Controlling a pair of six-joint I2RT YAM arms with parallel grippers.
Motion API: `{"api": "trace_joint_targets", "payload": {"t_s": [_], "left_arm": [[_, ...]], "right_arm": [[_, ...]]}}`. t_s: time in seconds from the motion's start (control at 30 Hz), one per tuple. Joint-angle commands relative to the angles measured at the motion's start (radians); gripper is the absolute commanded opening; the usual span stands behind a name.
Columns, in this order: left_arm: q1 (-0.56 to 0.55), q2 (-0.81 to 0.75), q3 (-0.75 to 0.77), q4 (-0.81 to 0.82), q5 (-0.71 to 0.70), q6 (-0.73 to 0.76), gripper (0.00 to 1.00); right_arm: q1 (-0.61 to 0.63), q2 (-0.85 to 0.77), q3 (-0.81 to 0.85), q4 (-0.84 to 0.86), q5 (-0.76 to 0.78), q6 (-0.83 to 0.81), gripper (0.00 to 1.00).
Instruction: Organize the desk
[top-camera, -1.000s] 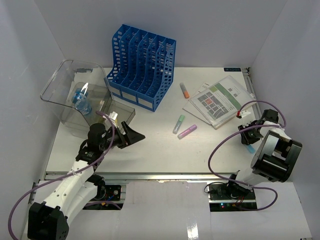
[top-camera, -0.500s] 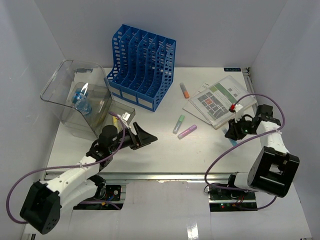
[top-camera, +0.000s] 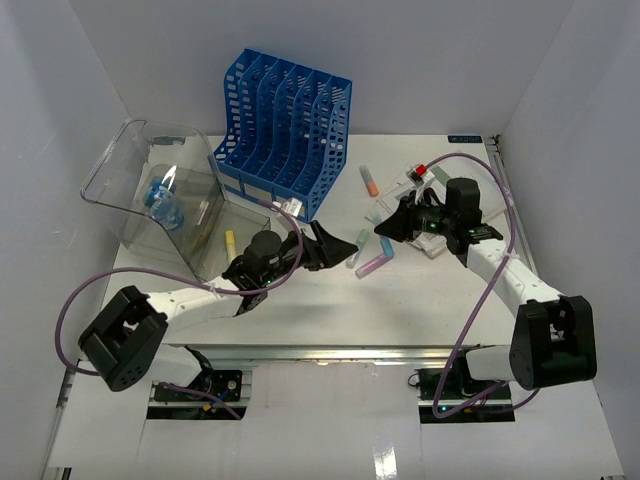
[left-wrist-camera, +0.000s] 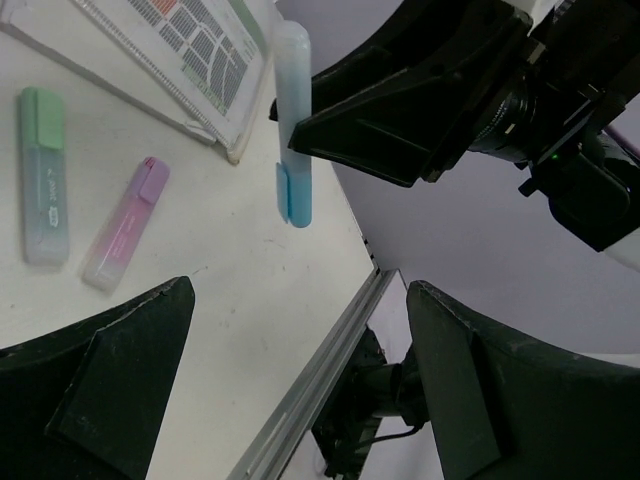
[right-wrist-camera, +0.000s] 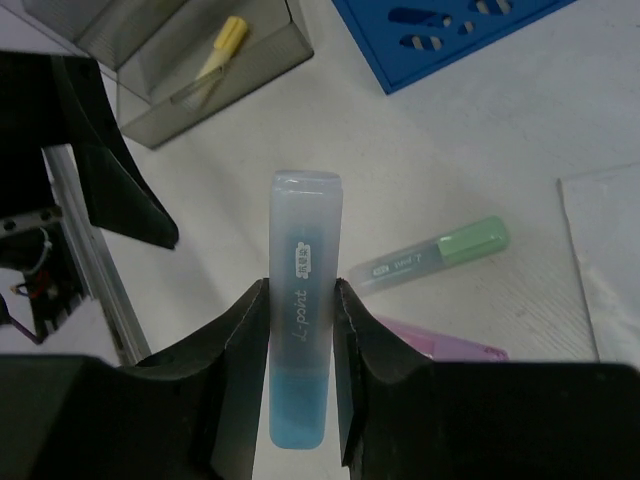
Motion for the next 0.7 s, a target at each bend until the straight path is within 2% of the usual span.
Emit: {"api": "trace_joint_targets", "payload": {"t_s": [0.0, 0.13, 0.47, 0.5, 0.6, 0.67], "left_arm": [[-0.056, 0.083, 0.092, 0.068, -0.158, 0.045, 0.97], [-0.088, 0.155, 0.181, -0.020, -0.247, 0.073, 0.94], [-0.107, 0.234, 0.321, -0.160, -0.364, 0.146, 0.83], [-0.107, 0.239, 0.330, -0.173, -0.366, 0.150, 0.80], [-0.107, 0.248, 0.359, -0.228, -0.366, 0.164, 0.62], [-0.107, 0.246, 0.367, -0.268, -0.365, 0.171, 0.44]], "right_arm": [[0.045, 0.019, -0.012, 0.384, 0.054, 0.418, 0.08], [0.062, 0.039, -0.021, 0.467, 0.095, 0.571, 0.08], [0.126, 0.030, -0.071, 0.539, 0.134, 0.661, 0.08], [0.130, 0.030, -0.078, 0.547, 0.135, 0.667, 0.08], [0.136, 0.026, -0.088, 0.546, 0.141, 0.654, 0.08], [0.137, 0.024, -0.089, 0.542, 0.143, 0.639, 0.09]]}}
